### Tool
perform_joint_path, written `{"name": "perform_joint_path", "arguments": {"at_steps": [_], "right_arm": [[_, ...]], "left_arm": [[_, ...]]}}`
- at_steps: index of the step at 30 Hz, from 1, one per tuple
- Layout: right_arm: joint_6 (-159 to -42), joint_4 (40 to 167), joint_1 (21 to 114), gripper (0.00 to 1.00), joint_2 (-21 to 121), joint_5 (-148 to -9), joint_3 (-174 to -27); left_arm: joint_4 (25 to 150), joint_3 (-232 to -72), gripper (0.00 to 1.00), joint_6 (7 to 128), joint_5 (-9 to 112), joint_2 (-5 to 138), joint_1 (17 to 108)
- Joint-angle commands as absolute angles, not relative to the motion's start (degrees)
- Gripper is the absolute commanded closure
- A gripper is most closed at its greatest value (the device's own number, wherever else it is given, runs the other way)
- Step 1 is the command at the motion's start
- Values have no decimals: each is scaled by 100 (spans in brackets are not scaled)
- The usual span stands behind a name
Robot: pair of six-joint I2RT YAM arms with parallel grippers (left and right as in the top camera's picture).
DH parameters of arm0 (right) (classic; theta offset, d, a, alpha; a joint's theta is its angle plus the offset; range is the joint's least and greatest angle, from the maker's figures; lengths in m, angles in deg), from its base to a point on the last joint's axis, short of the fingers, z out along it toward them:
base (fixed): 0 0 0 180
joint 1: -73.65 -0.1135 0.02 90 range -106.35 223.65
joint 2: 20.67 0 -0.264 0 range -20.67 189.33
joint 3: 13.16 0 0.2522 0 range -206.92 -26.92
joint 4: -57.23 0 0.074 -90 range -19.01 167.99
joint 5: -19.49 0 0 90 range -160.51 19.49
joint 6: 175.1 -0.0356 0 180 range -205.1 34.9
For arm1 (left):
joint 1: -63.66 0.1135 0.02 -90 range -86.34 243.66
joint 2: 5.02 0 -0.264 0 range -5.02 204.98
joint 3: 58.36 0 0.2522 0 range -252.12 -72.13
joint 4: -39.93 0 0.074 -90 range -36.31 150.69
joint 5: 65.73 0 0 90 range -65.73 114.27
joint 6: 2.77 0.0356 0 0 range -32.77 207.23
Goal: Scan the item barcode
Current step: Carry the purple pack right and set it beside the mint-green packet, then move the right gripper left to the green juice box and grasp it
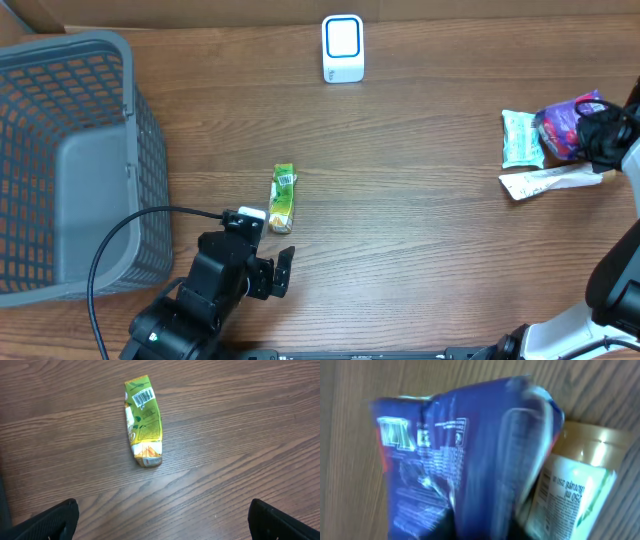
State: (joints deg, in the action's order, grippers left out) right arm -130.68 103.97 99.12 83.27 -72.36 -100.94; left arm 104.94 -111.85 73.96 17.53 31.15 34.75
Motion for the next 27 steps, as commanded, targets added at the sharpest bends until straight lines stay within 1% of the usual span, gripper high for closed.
{"name": "perform_joint_path", "arguments": {"at_steps": [1,2,5,10,11,12,13,14,15,17,23,27], "right_arm": [[-12847,10294,9917,51,8279,-7583,-10203],[-12605,10292,9917,44,8272,-7821,-10271],[-12143,10427,9908,36,8209,-8326,-10562],[-11842,11196,9707,31,7944,-8420,-11228],[-11693,11365,9608,28,7876,-8473,-11368],[-11608,11485,9528,25,7830,-8477,-11464],[-11503,11629,9418,16,7780,-8477,-11571],[-11462,11776,9276,10,7739,-8477,-11670],[-11457,11876,9132,8,7710,-8479,-11727],[-11427,12025,8747,6,7693,-8508,-11755],[-11337,12296,7248,5,7874,-8715,-11683],[-11665,12499,6258,5,8187,-8847,-11683]], "left_arm": [[10487,-11165,1,7483,1679,3126,3429],[10487,-11165,0,7483,1679,3126,3429],[10487,-11165,0,7483,1681,3126,3429],[10487,-11165,0,7483,1679,3126,3429],[10487,-11165,0,7483,1679,3126,3429],[10487,-11165,0,7483,1679,3126,3429],[10487,-11165,1,7483,1679,3126,3429],[10487,-11165,0,7483,1679,3126,3429],[10487,-11165,0,7483,1679,3126,3429],[10487,-11165,0,7483,1679,3123,3429],[10487,-11165,0,7483,1679,3126,3429],[10487,-11165,0,7483,1679,3126,3429]]}}
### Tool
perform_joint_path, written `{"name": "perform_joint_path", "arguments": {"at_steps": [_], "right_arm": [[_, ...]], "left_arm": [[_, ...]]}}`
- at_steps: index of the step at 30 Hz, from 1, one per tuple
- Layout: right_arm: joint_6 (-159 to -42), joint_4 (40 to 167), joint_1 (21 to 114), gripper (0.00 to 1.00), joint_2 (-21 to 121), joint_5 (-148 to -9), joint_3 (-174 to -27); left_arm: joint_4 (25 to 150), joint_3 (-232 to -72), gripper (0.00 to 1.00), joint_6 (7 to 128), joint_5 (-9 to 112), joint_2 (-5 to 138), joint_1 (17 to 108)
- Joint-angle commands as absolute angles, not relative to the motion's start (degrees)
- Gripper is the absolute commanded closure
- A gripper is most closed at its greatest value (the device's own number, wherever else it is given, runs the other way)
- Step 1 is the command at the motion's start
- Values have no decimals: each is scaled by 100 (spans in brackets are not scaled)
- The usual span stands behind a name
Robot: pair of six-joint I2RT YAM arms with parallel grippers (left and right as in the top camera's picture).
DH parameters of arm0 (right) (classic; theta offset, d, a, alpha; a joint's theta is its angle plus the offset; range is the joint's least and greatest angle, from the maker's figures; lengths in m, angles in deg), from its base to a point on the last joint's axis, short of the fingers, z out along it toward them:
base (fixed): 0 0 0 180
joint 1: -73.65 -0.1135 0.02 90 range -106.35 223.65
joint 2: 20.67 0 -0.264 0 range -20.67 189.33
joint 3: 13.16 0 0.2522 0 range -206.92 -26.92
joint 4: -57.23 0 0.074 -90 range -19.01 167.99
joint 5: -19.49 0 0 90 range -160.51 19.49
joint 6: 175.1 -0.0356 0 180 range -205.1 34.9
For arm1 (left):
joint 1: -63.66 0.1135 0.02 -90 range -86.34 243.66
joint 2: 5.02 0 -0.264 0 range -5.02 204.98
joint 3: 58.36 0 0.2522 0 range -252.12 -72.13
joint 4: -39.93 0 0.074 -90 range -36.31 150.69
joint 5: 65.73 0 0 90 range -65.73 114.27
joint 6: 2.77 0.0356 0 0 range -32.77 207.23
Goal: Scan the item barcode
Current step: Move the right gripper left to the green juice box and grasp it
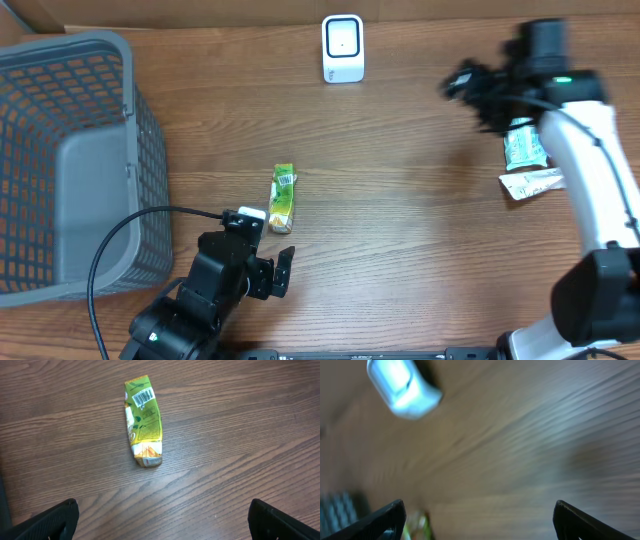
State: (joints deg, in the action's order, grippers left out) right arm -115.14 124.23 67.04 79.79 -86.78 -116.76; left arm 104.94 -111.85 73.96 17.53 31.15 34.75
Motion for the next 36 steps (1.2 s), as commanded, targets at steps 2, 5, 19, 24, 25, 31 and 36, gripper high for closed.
{"name": "perform_joint_path", "arguments": {"at_steps": [2,5,19,24,25,31,36], "right_arm": [[-11663,12536,5869,6,8373,-9290,-11681],[-11704,12431,5362,8,8659,-9883,-11665],[-13061,10812,3917,9,9479,-9679,-11220],[-13230,10639,3637,14,9725,-9450,-11198],[-13234,10619,3587,18,9791,-9408,-11198],[-13361,10525,3353,27,9988,-9107,-11145],[-13359,10399,3311,47,9992,-9030,-11123]], "left_arm": [[10485,-11165,0,7483,1679,3126,3429],[10487,-11165,0,7483,1679,3126,3429],[10487,-11165,0,7483,1679,3126,3429],[10487,-11165,0,7483,1679,3126,3429],[10487,-11165,0,7483,1679,3126,3429],[10487,-11165,1,7483,1679,3126,3429],[10485,-11165,0,7483,1679,3126,3429]]}}
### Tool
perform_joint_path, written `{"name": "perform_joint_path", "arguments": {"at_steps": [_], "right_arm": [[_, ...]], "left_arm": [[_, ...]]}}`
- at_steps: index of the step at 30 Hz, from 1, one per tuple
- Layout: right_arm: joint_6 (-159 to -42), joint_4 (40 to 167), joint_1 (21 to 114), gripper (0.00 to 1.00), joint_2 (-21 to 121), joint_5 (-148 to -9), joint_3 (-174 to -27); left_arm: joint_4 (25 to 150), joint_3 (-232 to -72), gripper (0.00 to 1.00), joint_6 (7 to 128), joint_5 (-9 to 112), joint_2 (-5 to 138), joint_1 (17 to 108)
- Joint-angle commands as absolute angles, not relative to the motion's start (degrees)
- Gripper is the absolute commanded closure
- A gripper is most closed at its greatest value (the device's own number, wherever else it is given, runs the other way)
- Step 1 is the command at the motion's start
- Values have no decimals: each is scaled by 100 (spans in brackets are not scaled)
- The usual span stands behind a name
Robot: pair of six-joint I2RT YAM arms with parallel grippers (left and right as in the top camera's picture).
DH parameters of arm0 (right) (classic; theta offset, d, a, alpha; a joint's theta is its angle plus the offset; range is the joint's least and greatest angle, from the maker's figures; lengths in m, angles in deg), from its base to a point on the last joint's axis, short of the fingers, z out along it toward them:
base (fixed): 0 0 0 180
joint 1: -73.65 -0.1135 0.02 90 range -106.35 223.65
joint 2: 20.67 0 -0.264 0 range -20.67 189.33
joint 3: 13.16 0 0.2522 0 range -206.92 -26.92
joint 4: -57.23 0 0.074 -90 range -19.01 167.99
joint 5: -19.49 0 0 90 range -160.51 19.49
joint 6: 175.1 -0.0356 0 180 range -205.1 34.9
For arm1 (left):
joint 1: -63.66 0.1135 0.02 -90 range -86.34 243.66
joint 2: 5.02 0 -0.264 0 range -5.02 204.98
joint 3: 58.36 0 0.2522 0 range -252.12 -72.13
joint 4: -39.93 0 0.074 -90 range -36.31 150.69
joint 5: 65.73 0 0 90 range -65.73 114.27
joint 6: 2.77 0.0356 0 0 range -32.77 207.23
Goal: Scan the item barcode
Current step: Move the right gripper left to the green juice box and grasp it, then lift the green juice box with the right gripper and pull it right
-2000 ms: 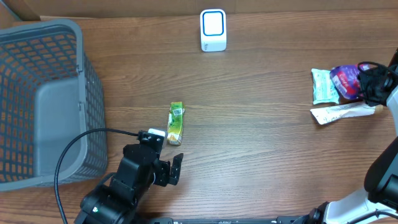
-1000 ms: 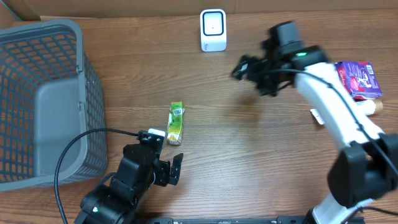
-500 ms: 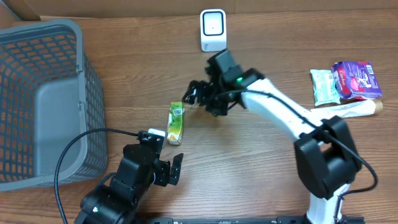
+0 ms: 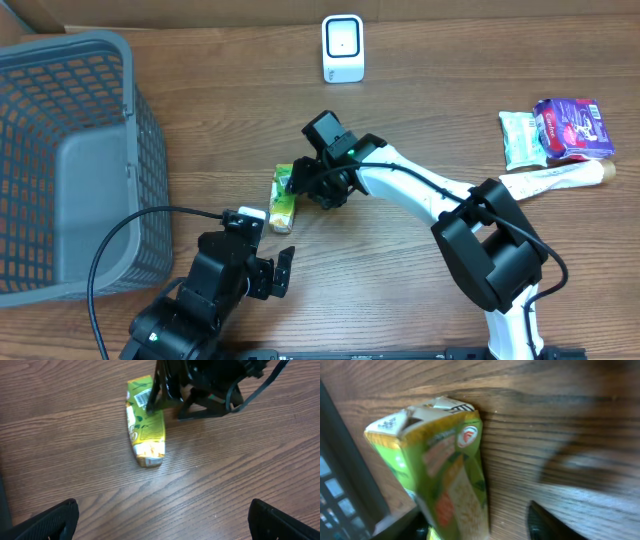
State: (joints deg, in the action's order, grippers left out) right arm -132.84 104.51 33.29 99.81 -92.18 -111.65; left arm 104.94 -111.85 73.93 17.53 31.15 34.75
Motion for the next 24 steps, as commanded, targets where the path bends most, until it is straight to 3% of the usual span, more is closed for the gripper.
{"name": "perform_joint_path", "arguments": {"at_steps": [1,8,10,18,24], "right_arm": [[-13376,10401,3309,51,9992,-8989,-11121],[-13509,10110,3309,80,9992,-8919,-10828],[-13501,10108,3311,96,9992,-8917,-10820],[-12626,10270,3534,96,9651,-9026,-10844],[-10290,11295,3996,96,9020,-8997,-11191]], "left_arm": [[10489,-11165,0,7483,1679,3126,3429],[10487,-11165,0,7483,1679,3126,3429],[10487,-11165,0,7483,1679,3126,3429],[10487,-11165,0,7483,1681,3126,3429],[10487,-11165,0,7483,1679,3126,3429]]}}
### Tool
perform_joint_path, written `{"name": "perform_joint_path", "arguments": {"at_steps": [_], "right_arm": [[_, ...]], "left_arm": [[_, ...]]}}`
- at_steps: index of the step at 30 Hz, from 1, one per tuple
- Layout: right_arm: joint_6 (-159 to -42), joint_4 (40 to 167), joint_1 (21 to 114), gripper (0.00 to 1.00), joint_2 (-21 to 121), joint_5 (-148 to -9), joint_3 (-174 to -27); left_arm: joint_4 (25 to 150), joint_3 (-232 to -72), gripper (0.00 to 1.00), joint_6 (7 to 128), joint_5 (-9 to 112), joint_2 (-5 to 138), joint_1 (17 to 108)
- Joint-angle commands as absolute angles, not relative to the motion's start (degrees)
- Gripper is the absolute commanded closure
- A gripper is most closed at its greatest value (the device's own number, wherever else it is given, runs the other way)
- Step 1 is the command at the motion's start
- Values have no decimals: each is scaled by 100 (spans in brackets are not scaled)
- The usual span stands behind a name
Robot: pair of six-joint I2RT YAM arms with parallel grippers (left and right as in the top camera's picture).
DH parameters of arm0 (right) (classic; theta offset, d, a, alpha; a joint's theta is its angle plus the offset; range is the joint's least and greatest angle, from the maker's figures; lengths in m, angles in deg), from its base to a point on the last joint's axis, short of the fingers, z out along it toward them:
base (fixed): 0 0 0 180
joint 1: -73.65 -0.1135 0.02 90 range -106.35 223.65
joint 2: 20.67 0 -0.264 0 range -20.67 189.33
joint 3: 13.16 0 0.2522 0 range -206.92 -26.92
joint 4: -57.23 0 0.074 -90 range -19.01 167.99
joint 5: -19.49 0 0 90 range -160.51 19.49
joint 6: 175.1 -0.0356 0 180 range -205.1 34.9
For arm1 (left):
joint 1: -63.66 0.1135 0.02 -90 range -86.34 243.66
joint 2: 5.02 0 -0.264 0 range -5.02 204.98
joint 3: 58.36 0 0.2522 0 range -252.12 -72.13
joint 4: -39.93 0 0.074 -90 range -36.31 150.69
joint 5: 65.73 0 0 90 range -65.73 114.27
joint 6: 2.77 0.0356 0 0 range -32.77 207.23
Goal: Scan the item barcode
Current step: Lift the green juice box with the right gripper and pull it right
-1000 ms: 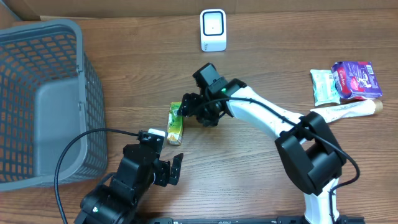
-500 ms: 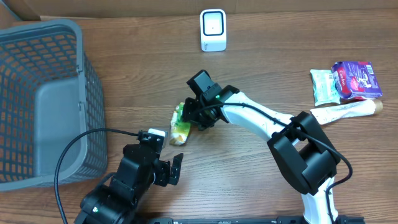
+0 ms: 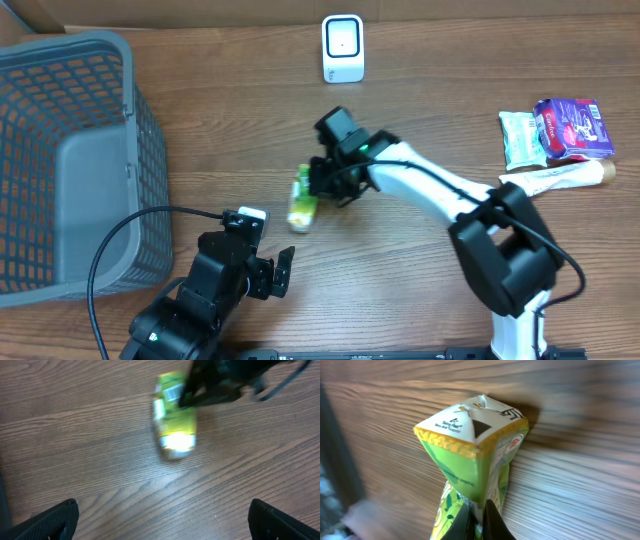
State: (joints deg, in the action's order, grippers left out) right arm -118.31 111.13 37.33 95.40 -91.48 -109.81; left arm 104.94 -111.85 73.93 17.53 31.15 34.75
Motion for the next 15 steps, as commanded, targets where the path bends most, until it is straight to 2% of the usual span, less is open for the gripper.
{"name": "perform_joint_path", "arguments": {"at_steps": [1,5,11,13,15], "right_arm": [[-9750,11535,4066,96,8952,-8956,-11270],[-8441,12128,4199,96,8884,-8147,-11355],[-8310,12029,4219,95,8993,-7120,-11318],[-8314,11935,4219,85,8995,-7122,-11318],[-8338,11881,4219,57,8995,-7122,-11318]], "left_arm": [[10487,-11165,0,7483,1679,3126,3429],[10487,-11165,0,7483,1679,3126,3429],[10487,-11165,0,7483,1679,3126,3429],[10487,-11165,0,7483,1679,3126,3429],[10487,-11165,0,7483,1679,3126,3429]]}}
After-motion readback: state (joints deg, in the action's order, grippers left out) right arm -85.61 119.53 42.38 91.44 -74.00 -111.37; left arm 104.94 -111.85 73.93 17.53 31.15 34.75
